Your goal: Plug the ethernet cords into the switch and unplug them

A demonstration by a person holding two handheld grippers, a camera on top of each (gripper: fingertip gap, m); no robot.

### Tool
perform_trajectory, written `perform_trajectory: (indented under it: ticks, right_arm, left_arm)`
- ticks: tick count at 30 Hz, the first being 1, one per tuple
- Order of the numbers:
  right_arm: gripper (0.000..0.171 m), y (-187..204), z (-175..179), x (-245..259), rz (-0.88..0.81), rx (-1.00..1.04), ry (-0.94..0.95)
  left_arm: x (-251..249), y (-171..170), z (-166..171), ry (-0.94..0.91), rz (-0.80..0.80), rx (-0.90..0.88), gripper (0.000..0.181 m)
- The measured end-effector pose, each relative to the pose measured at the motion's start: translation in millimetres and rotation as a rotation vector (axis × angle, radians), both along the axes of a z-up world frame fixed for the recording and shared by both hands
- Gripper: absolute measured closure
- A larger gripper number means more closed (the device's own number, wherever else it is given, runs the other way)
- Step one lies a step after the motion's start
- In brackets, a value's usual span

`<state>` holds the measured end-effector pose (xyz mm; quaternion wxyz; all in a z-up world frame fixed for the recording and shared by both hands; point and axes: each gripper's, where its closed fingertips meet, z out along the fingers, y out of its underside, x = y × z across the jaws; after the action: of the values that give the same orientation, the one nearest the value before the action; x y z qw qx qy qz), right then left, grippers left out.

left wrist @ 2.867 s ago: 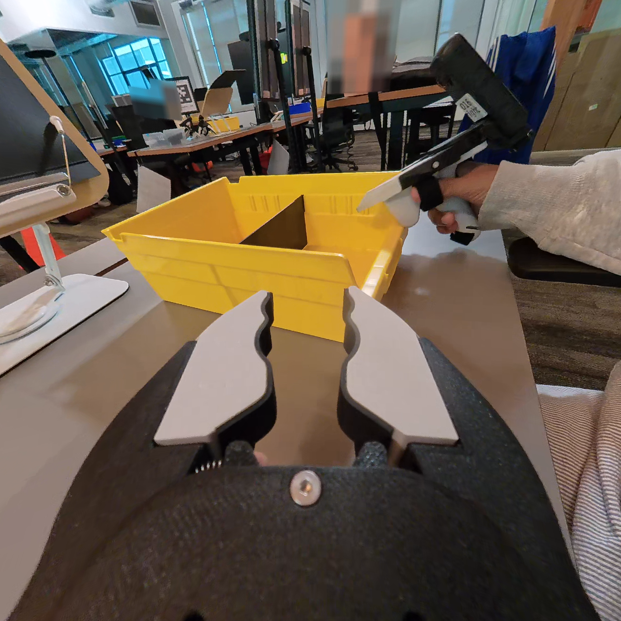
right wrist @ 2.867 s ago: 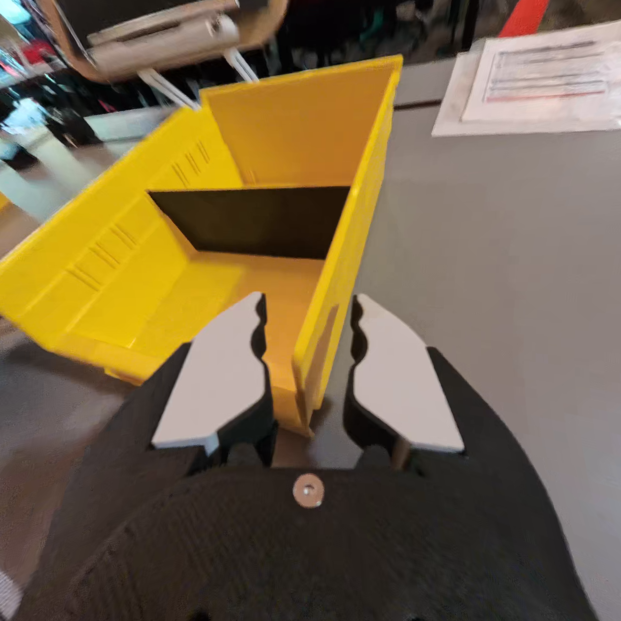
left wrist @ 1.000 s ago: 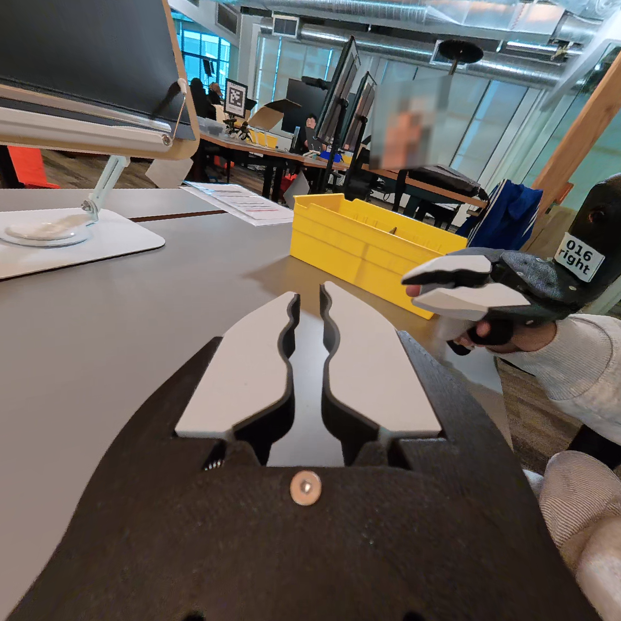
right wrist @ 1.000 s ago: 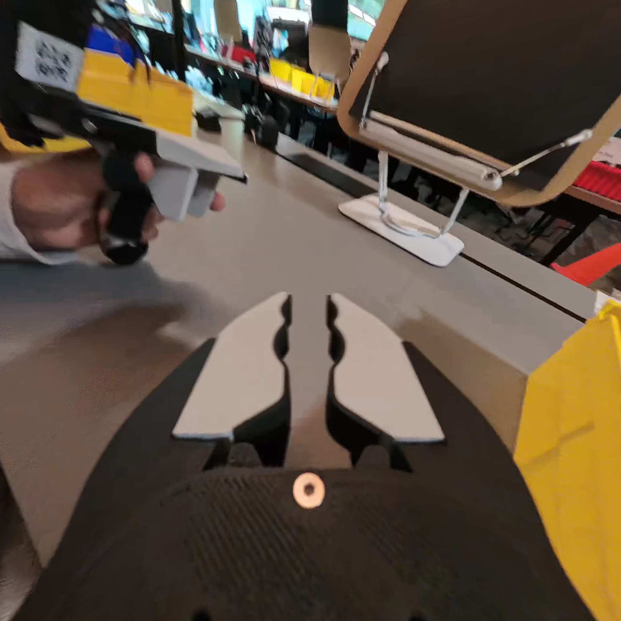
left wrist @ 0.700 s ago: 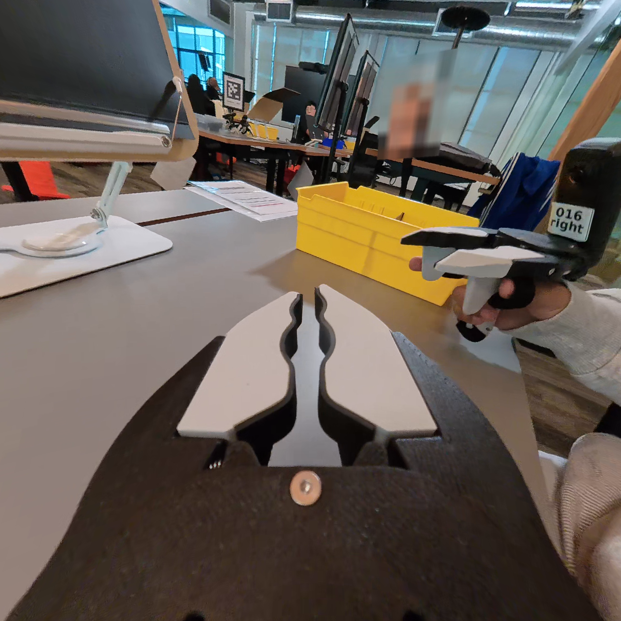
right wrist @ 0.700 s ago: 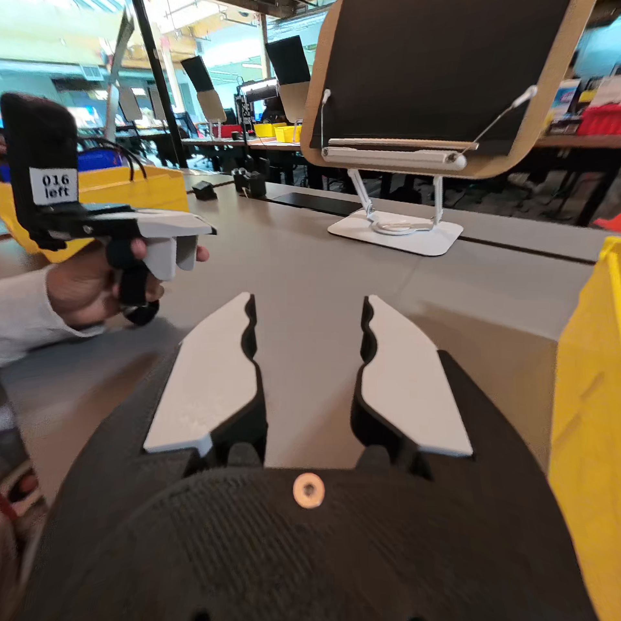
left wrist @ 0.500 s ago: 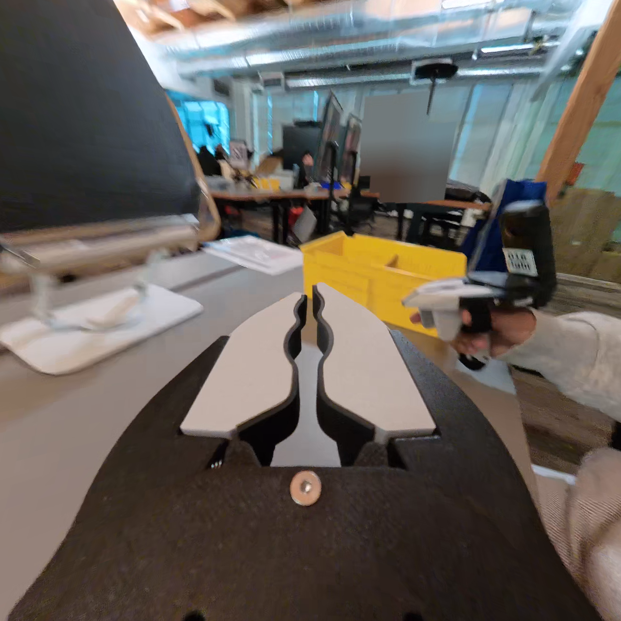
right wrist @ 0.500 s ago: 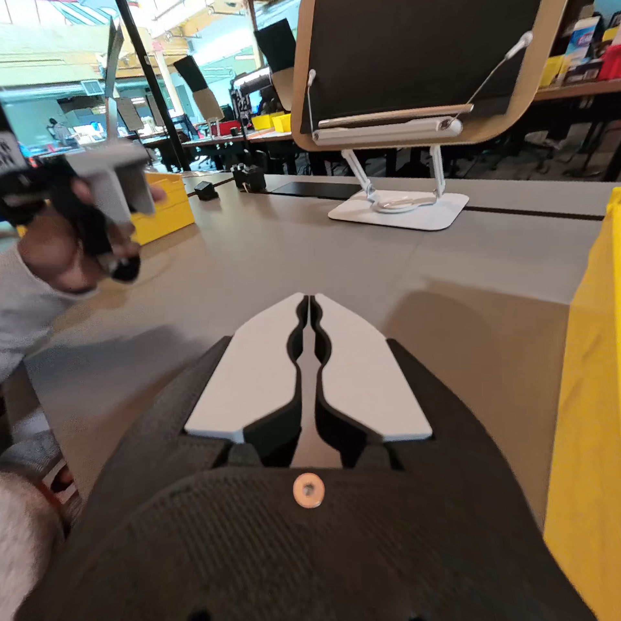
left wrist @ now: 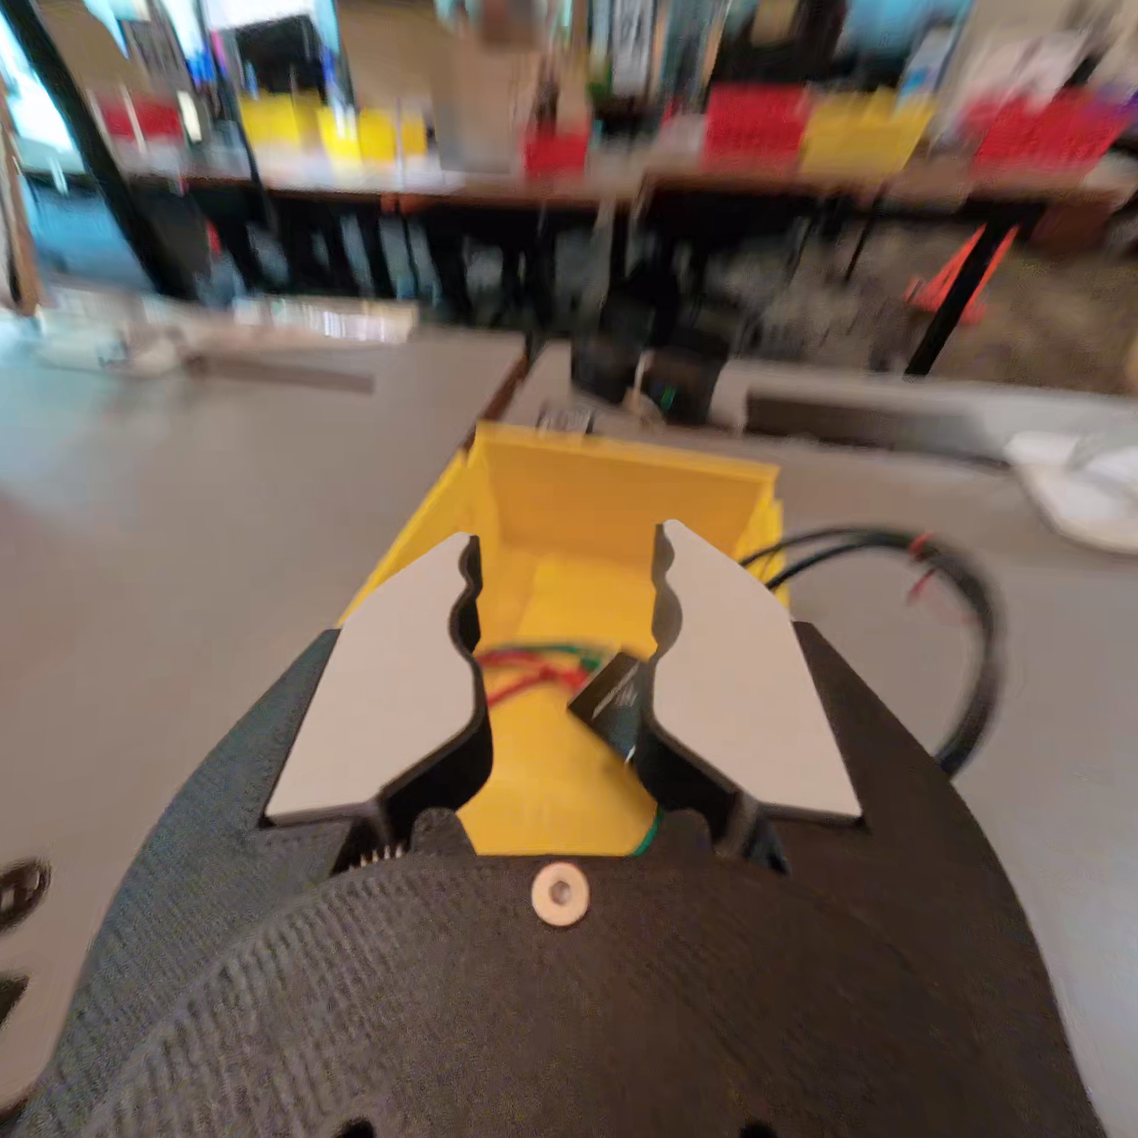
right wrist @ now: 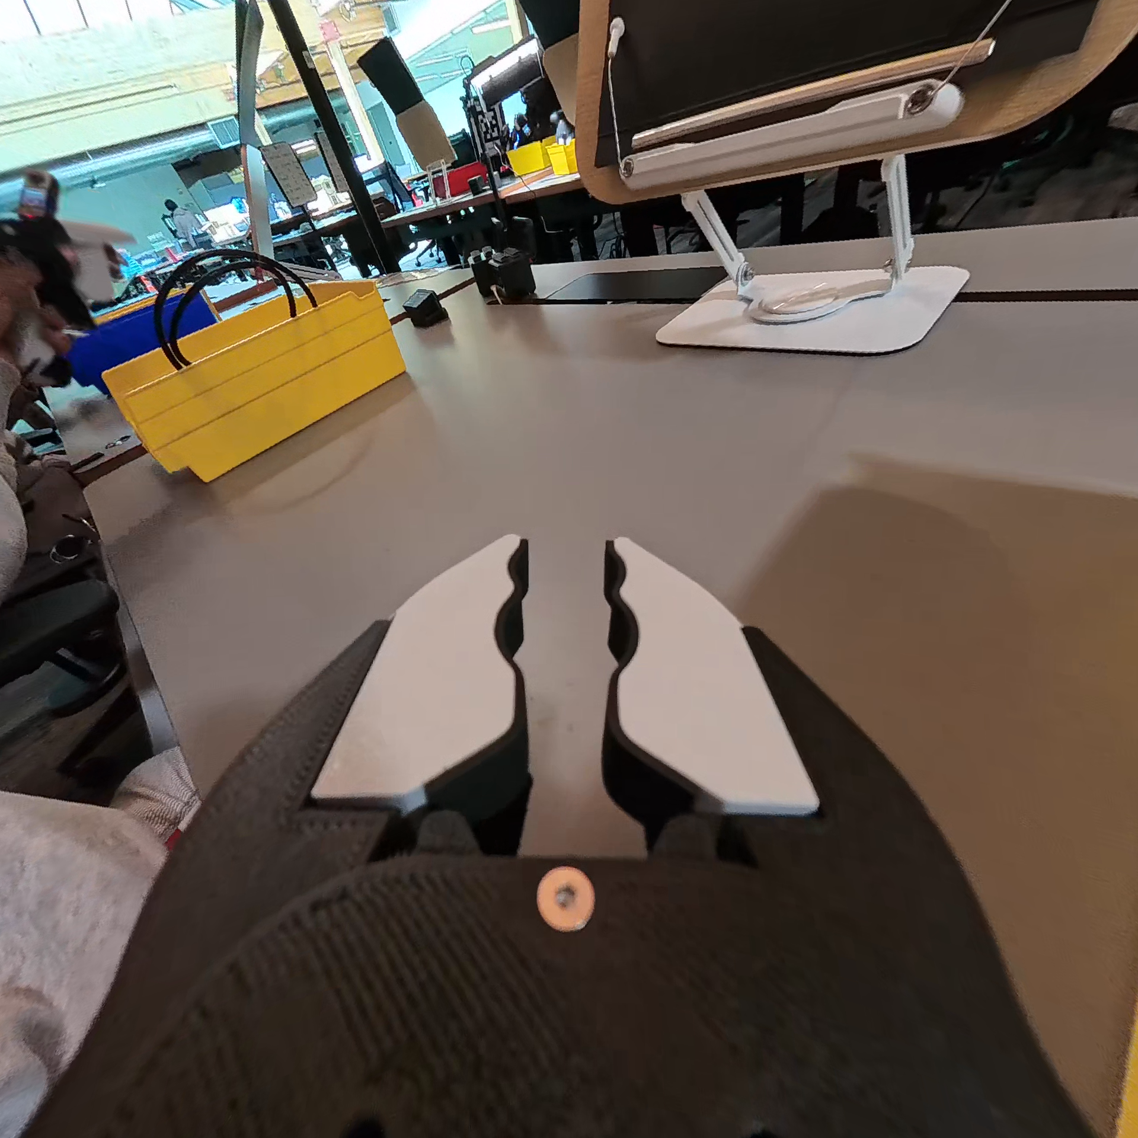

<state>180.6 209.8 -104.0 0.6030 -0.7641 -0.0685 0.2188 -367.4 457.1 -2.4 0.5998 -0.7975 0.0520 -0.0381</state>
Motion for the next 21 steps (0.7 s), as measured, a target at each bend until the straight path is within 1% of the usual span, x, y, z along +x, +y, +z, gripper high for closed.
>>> perform_trajectory:
  ticks: [1, 2, 3, 4, 5, 6, 7, 8, 9, 12, 14, 15, 17, 21]
  right_arm:
    - [0.148, 1, -1, -1, 0.002, -0.004, -0.005]
    - [0.148, 2, -2, -2, 0.006, -0.009, -0.013]
    - [0.148, 2, -4, -4, 0.010, -0.014, -0.022]
    - [0.148, 3, -5, -5, 0.014, -0.019, -0.032]
    - [0.148, 3, -6, -5, 0.016, -0.023, -0.040]
    - [0.148, 3, -7, -6, 0.017, -0.024, -0.047]
    - [0.148, 3, -7, -6, 0.016, -0.024, -0.050]
    - [0.148, 3, -6, -6, 0.014, -0.022, -0.051]
    - [0.148, 3, -6, -6, 0.012, -0.020, -0.050]
    - [0.148, 3, -6, -4, 0.009, -0.022, -0.042]
    - [0.148, 3, -6, -4, 0.009, -0.024, -0.033]
    - [0.148, 3, -5, -3, 0.008, -0.022, -0.031]
    - [0.148, 2, -5, -3, 0.005, -0.018, -0.033]
    - [0.149, 2, -5, -4, 0.005, -0.020, -0.047]
  left_arm:
    - [-3, 3, -23, -0.047, -0.012, -0.104, 0.124]
    - [5, 4, -39, -0.182, -0.075, -0.173, 0.129]
    - [18, 4, -45, -0.379, -0.169, -0.203, 0.133]
    - [29, 4, -42, -0.603, -0.268, -0.211, 0.133]
    - [31, 4, -40, -0.788, -0.322, -0.217, 0.129]
    - [25, 5, -45, -0.866, -0.313, -0.231, 0.121]
    - [17, 6, -54, -0.843, -0.276, -0.241, 0.119]
    - [10, 7, -64, -0.781, -0.236, -0.266, 0.120]
    - [6, 6, -73, -0.727, -0.209, -0.303, 0.117]
    - [5, 2, -97, -0.631, -0.172, -0.436, 0.105]
    - [7, -2, -117, -0.563, -0.150, -0.539, 0.100]
    - [11, -5, -125, -0.559, -0.162, -0.586, 0.097]
    - [25, -7, -132, -0.646, -0.224, -0.632, 0.095]
    - [57, -4, -128, -0.937, -0.383, -0.638, 0.087]
